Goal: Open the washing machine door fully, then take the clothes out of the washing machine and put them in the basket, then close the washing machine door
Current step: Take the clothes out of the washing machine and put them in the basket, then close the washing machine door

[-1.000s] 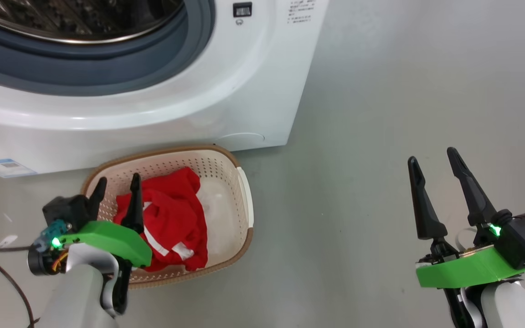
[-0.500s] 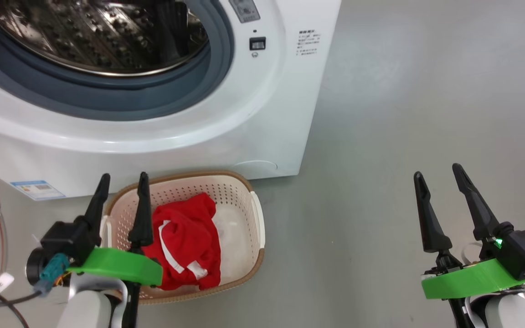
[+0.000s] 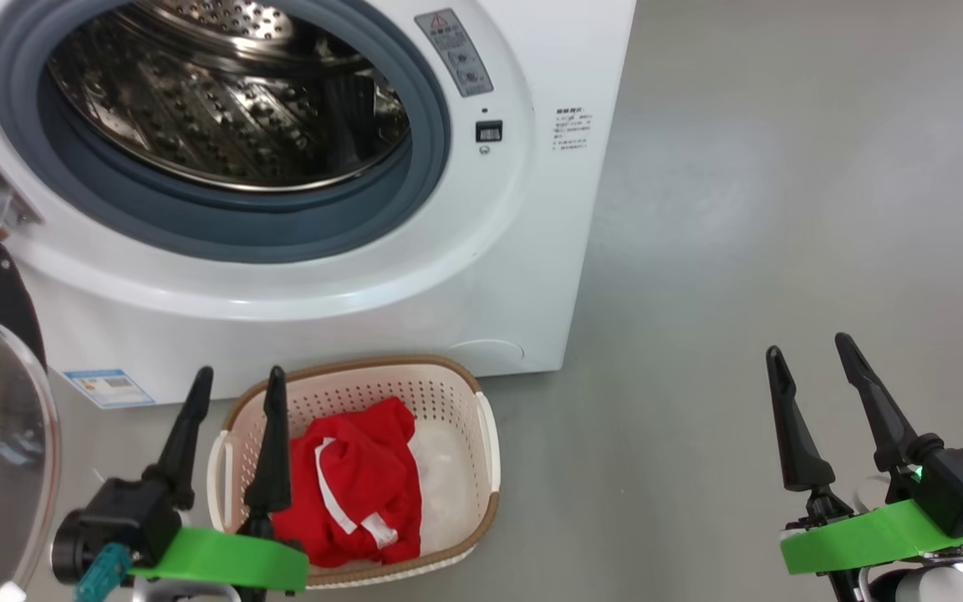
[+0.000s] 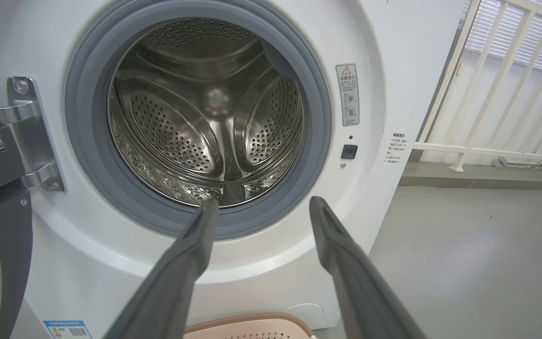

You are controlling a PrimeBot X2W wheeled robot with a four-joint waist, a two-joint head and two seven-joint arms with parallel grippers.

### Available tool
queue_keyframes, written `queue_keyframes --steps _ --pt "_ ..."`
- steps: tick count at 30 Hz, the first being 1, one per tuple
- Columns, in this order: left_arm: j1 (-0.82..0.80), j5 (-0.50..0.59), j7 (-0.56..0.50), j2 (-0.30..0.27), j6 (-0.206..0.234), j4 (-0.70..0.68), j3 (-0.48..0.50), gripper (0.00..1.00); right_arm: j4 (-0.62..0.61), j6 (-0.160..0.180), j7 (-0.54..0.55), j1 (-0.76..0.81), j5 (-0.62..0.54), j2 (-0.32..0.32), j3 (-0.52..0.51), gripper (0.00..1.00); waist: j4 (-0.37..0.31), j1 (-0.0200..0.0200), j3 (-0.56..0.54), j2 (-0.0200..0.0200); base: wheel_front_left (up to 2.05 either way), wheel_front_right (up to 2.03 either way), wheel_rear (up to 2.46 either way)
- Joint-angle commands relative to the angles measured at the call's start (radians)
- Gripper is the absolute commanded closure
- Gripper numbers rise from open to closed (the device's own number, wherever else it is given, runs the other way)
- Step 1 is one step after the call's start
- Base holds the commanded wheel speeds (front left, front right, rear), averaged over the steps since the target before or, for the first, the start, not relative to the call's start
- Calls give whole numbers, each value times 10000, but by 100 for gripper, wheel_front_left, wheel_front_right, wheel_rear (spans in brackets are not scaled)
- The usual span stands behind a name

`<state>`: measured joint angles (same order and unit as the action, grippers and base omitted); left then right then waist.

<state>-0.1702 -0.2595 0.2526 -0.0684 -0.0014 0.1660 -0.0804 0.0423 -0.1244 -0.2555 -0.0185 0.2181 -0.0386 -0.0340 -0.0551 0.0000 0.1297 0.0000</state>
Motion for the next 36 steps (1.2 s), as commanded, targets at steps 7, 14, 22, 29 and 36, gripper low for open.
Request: queue_keyframes --steps 7,14,22,29,36 --pt "893 47 89 -27 112 -893 305 0 -257 -63 -63 381 -117 -116 103 0 81 0 -718 0 0 0 0" --pt "1501 125 37 -38 354 -1360 259 0 -328 -63 -63 708 -86 -116 17 0 38 0 -1034 0 0 0 0" --pt "2013 124 -16 -102 420 -1586 174 0 -343 -63 -63 1029 -34 -116 -95 0 -39 0 -1345 0 0 0 0" --pt "2072 192 -47 -230 467 -1671 120 0 -366 -63 -63 1087 -25 -116 -133 0 -62 0 -1426 0 0 0 0" --pt "2110 158 -39 -289 495 -1715 103 0 -423 -63 -63 1133 -25 -116 -156 0 -57 0 -1426 0 0 0 0"
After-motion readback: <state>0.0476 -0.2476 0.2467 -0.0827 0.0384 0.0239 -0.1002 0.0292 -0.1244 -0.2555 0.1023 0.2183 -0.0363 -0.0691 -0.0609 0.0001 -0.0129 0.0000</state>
